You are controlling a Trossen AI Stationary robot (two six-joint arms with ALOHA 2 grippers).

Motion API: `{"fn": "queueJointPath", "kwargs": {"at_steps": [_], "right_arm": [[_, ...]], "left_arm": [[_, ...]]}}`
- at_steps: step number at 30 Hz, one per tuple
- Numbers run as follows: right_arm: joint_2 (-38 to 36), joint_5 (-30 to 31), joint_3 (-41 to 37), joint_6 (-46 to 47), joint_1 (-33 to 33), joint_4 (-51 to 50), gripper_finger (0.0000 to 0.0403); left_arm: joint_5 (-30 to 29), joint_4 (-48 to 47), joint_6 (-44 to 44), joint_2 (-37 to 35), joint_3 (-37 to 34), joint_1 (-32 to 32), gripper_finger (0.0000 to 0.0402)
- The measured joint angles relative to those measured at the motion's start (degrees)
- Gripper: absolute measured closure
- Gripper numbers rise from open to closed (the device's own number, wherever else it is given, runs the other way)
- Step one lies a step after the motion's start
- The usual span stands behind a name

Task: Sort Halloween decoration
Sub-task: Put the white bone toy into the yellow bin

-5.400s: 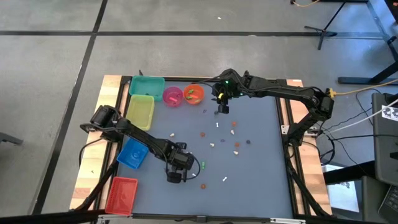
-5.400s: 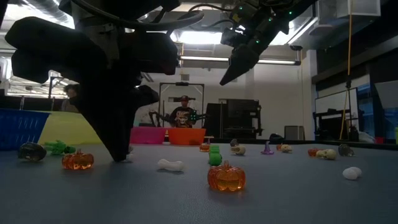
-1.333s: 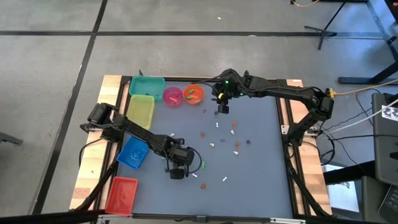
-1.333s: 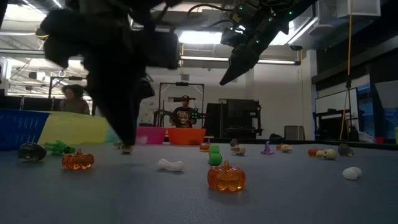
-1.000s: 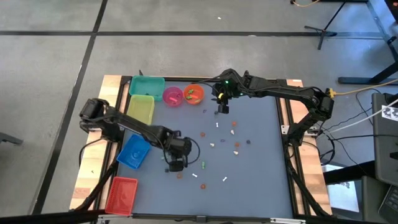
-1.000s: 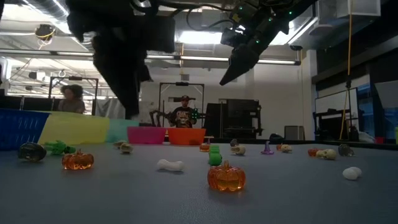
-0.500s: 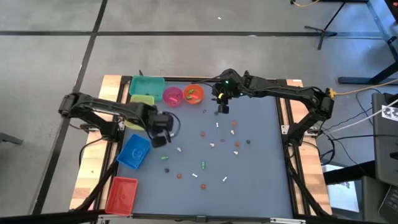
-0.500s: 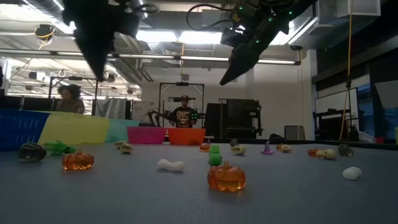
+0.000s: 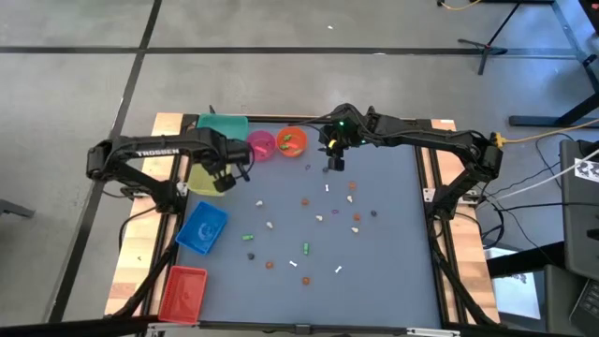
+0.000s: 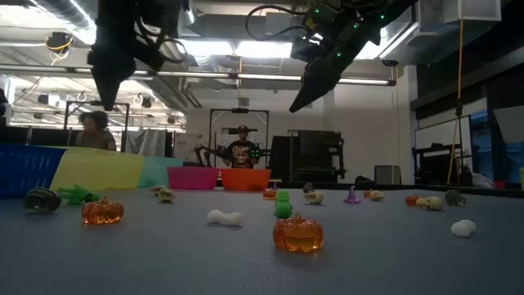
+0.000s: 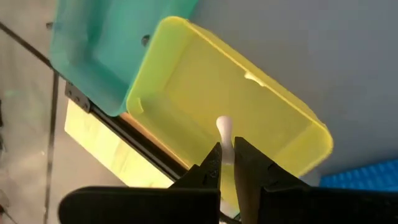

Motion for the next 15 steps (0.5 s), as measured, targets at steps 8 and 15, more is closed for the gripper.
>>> {"fn": "queueJointPath", "kwargs": {"at_steps": [8,15], "right_arm": [[0.0,0.0,0.0,1.5,0.0,-0.1,0.0268],[0.0,0.0,0.0,1.5,0.0,-0.2,0.0268]], "left_arm": [[-0.9,0.8,0.1,0.0,0.0,5.8,0.0392],[-0.9,0.8,0.0,0.0,0.0,7.8,0.0383]]}}
